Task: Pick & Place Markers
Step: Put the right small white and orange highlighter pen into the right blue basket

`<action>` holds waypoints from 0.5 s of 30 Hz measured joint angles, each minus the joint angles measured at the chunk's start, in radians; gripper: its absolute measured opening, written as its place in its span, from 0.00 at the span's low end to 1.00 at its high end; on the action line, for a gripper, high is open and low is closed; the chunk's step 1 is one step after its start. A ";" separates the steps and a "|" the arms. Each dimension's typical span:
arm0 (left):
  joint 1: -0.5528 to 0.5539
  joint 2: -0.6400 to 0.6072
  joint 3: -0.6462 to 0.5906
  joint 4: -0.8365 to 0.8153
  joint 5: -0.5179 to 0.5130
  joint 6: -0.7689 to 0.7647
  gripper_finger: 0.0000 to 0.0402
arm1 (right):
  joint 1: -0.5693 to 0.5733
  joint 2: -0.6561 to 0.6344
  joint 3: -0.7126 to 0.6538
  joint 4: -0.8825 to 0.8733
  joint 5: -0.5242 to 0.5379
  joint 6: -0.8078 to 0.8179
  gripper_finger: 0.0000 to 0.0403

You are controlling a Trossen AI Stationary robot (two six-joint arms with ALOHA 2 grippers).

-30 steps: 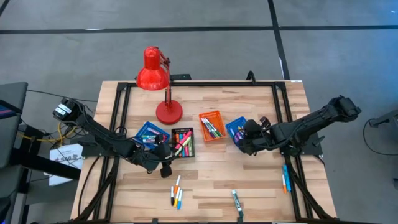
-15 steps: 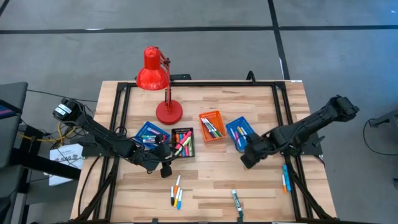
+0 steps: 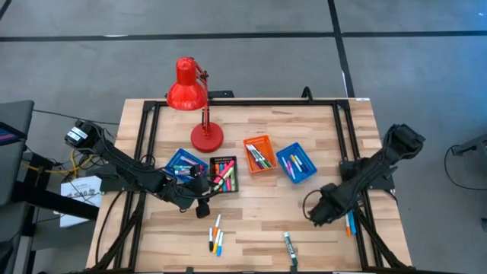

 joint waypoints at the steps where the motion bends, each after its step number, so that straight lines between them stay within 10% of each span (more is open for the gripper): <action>1: 0.000 0.000 0.000 0.000 0.000 0.000 0.34 | 0.011 0.014 0.000 0.005 -0.039 0.011 0.31; 15: 0.001 0.000 0.000 0.000 0.000 0.052 0.34 | 0.139 0.122 -0.003 0.167 -0.135 0.060 0.30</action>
